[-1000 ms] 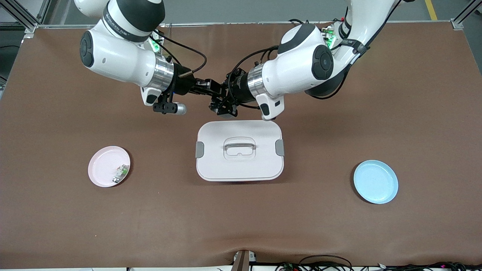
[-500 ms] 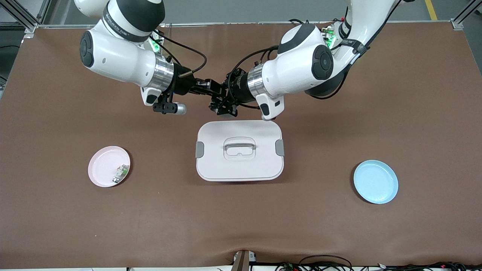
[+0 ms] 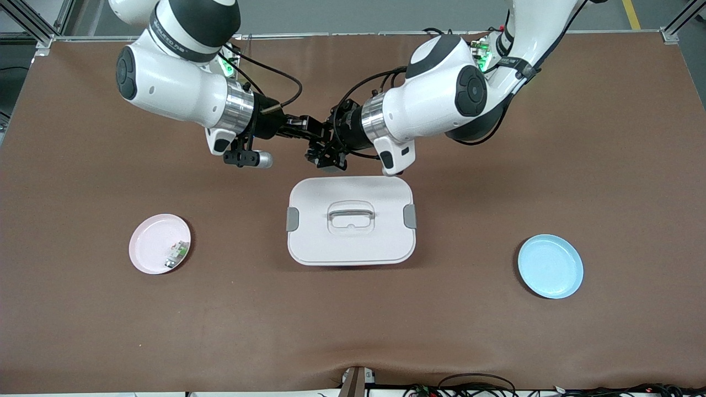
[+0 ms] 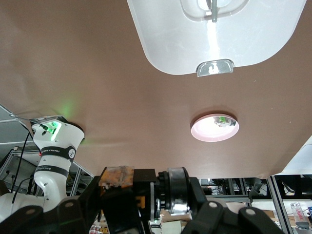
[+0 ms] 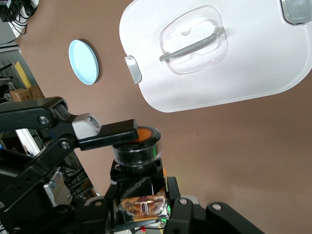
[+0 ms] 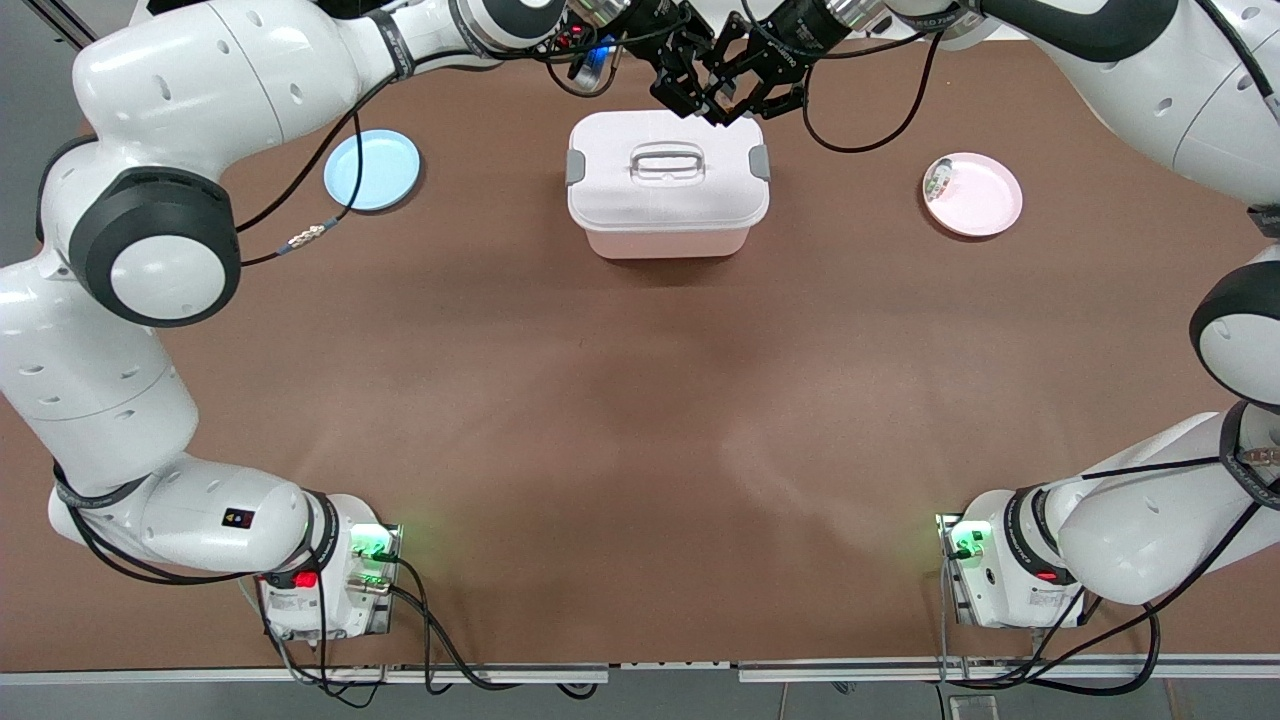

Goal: Transfer orange switch to right arm and place
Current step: 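Close the right gripper on the orange switch held by the left gripper, then open the left gripper and pull it back while the right gripper withdraws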

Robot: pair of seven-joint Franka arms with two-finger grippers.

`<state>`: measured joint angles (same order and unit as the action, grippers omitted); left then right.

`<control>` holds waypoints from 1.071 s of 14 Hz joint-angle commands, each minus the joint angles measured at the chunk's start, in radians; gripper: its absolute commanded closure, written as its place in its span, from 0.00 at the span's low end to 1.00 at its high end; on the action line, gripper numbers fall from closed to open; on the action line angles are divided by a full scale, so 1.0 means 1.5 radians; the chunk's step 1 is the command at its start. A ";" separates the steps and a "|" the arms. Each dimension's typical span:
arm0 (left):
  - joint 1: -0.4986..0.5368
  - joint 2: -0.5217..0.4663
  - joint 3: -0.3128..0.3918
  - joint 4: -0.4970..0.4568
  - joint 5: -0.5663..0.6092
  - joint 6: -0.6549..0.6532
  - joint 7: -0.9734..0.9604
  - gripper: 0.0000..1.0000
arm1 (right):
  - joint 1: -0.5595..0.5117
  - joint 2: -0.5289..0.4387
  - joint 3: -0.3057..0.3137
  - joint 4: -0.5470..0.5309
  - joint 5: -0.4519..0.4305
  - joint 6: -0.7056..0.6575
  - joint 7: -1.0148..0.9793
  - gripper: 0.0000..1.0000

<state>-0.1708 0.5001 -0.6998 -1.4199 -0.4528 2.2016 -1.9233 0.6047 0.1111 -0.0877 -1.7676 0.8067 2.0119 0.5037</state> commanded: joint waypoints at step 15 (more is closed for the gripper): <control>0.009 -0.012 0.005 0.013 0.080 -0.005 0.001 0.00 | -0.034 -0.027 -0.008 0.005 -0.130 -0.103 -0.067 1.00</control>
<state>-0.1622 0.5000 -0.6949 -1.4042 -0.3590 2.2023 -1.9212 0.5731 0.1041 -0.1055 -1.7633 0.7135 1.9103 0.4482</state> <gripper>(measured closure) 0.000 0.590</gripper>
